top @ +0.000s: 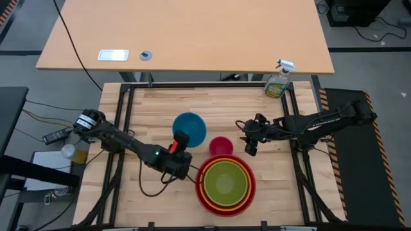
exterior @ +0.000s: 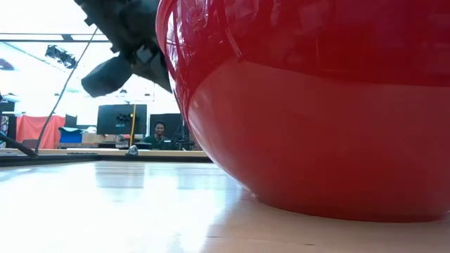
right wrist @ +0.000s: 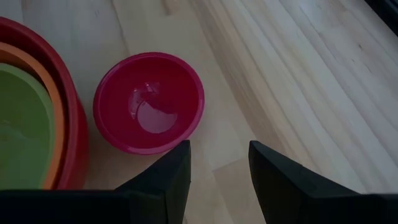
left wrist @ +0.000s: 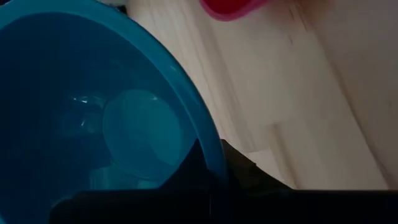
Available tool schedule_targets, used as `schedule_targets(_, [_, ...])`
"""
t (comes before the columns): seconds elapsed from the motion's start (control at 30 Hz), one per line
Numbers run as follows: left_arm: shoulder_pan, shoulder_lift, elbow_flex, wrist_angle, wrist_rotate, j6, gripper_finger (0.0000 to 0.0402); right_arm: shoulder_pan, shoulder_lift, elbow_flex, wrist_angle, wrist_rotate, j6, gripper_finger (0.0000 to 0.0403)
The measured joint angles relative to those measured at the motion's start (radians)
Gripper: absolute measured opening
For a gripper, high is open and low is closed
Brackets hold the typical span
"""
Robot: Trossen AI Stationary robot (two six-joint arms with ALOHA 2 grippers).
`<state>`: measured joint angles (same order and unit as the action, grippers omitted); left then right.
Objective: Nest bowls inside each other
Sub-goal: Stack the blue bowl on top of the green bowl
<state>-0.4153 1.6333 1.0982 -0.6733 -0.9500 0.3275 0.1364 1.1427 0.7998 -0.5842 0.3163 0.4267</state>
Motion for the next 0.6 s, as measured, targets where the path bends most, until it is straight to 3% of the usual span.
schedule_targets(0.37, [-0.091,0.000,0.101,0.070,-0.036,0.069,0.0011,-0.001,-0.009,0.000,-0.017,0.019,-0.027,0.0168])
schedule_targets(0.5, [-0.121,0.001,0.107,0.187,-0.008,0.162,0.0012,-0.001,-0.046,0.000,-0.044,0.030,-0.028,0.0168])
schedule_targets(0.6, [-0.143,0.002,0.107,0.272,0.069,0.258,0.0012,-0.002,-0.082,0.000,-0.059,0.031,-0.011,0.0168])
